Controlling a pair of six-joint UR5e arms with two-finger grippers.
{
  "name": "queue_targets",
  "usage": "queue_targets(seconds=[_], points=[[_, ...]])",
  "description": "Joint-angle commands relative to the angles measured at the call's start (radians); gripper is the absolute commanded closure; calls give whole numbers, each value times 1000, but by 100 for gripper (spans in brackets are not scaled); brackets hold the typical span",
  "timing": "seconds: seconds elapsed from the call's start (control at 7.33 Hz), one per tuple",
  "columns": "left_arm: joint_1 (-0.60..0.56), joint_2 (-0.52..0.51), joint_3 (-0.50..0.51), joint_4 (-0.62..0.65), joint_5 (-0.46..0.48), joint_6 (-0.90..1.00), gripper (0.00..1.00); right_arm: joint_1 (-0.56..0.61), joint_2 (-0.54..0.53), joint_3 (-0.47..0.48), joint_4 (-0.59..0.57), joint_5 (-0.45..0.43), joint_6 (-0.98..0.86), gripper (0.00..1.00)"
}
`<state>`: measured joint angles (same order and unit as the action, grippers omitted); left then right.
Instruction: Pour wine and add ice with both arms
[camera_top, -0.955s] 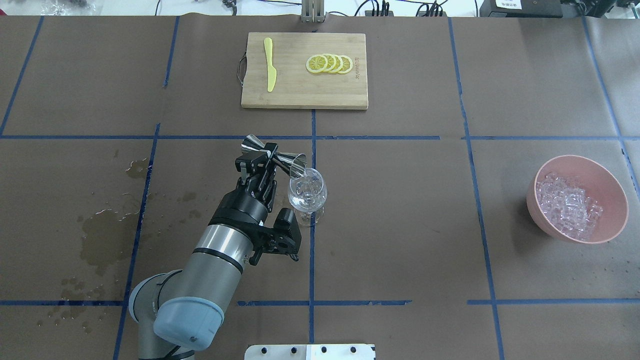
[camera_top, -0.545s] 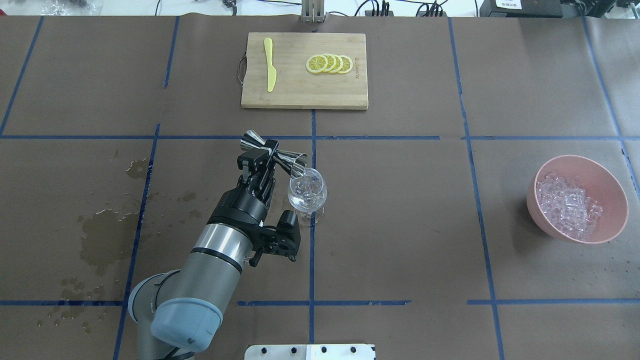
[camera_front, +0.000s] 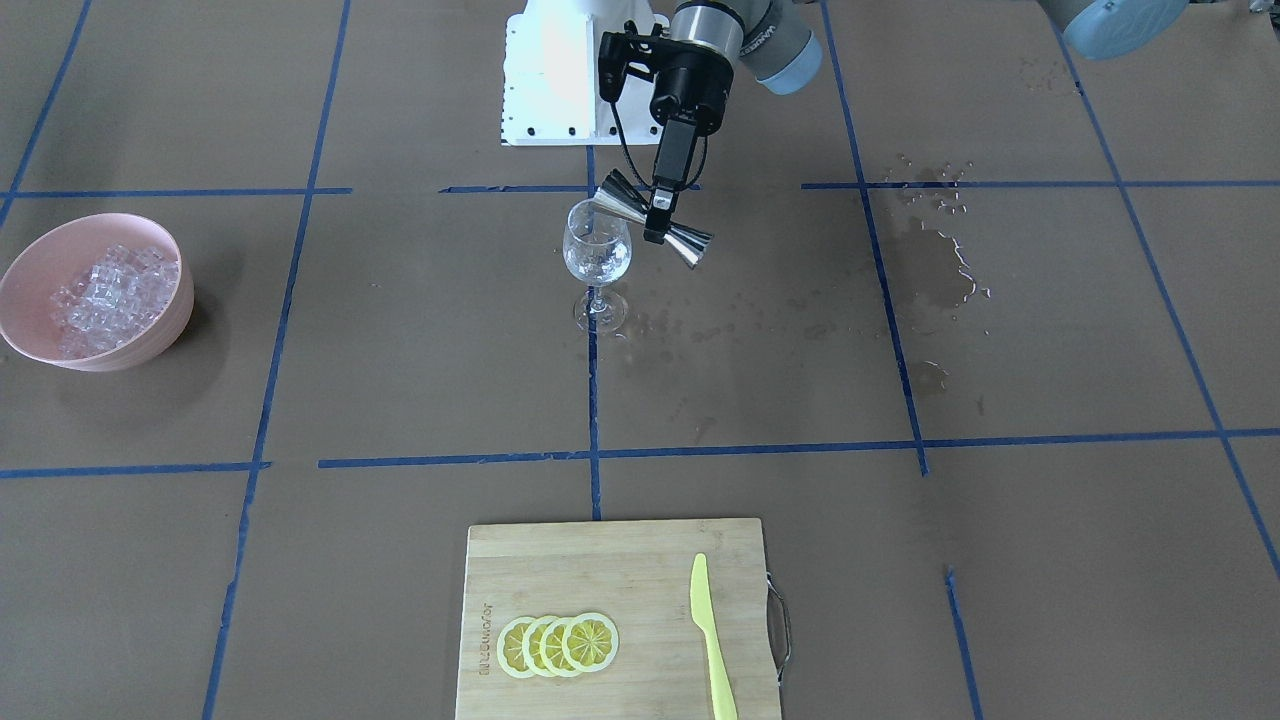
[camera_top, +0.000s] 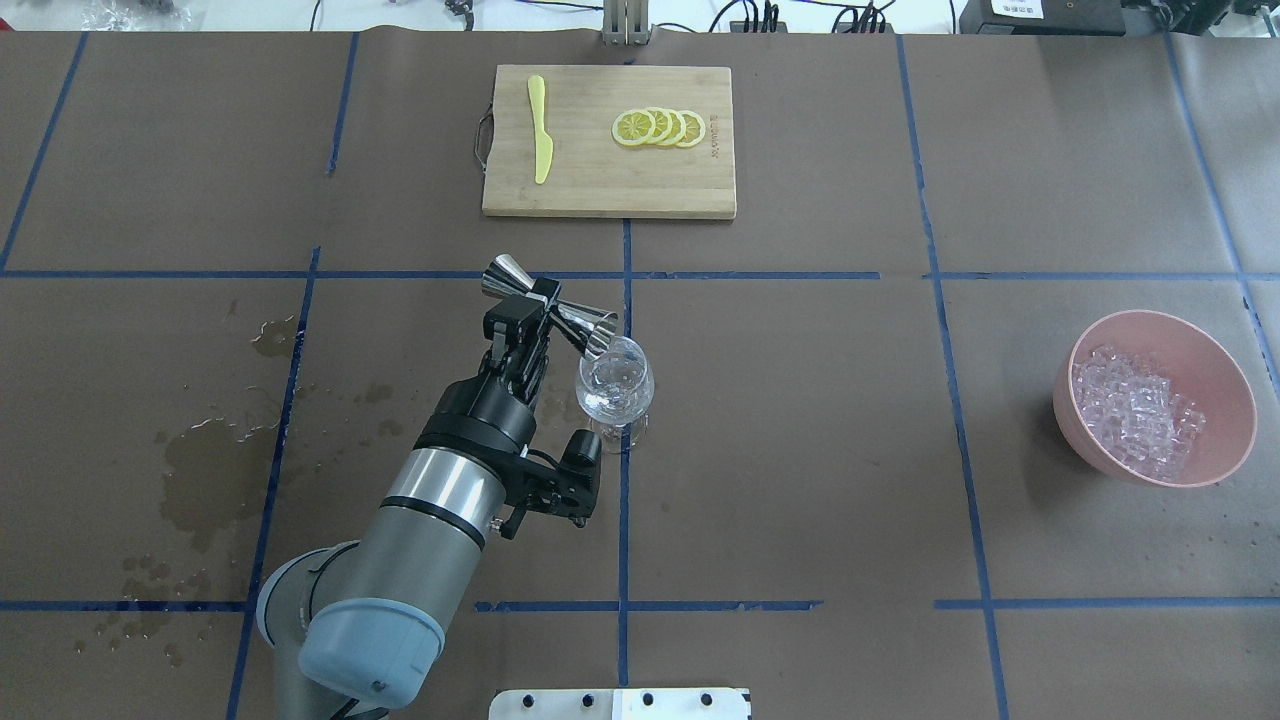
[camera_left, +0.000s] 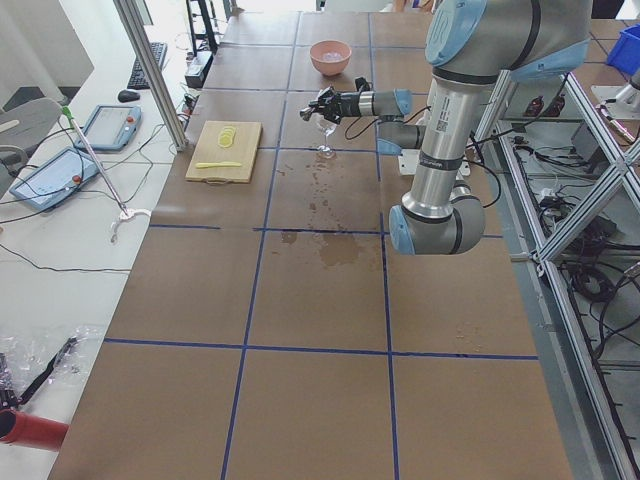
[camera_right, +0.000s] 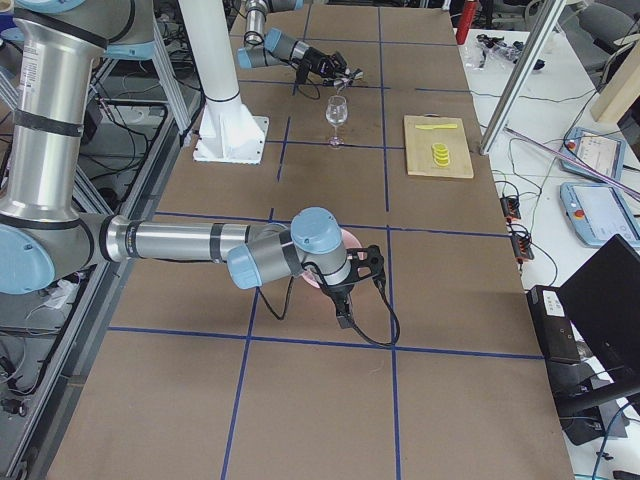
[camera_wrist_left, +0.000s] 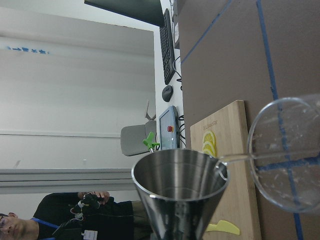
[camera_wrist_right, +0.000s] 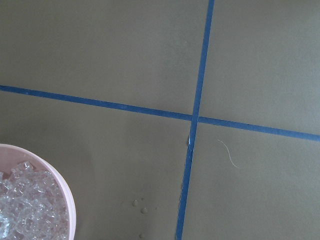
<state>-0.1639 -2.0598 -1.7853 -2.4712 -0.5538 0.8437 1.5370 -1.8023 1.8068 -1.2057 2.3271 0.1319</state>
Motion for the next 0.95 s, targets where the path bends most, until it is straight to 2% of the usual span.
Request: queue_targets(seconds=[0.0,0.41,0.82], points=[[1,-11,0,0,0,63,100,0,0,-1,0,0,0,0],[0,-11,-2,-21,-2,63,100,0,0,-1,0,0,0,0],[1,0,-2,-208,-9,63,100,0,1,0,0,0,0,0]])
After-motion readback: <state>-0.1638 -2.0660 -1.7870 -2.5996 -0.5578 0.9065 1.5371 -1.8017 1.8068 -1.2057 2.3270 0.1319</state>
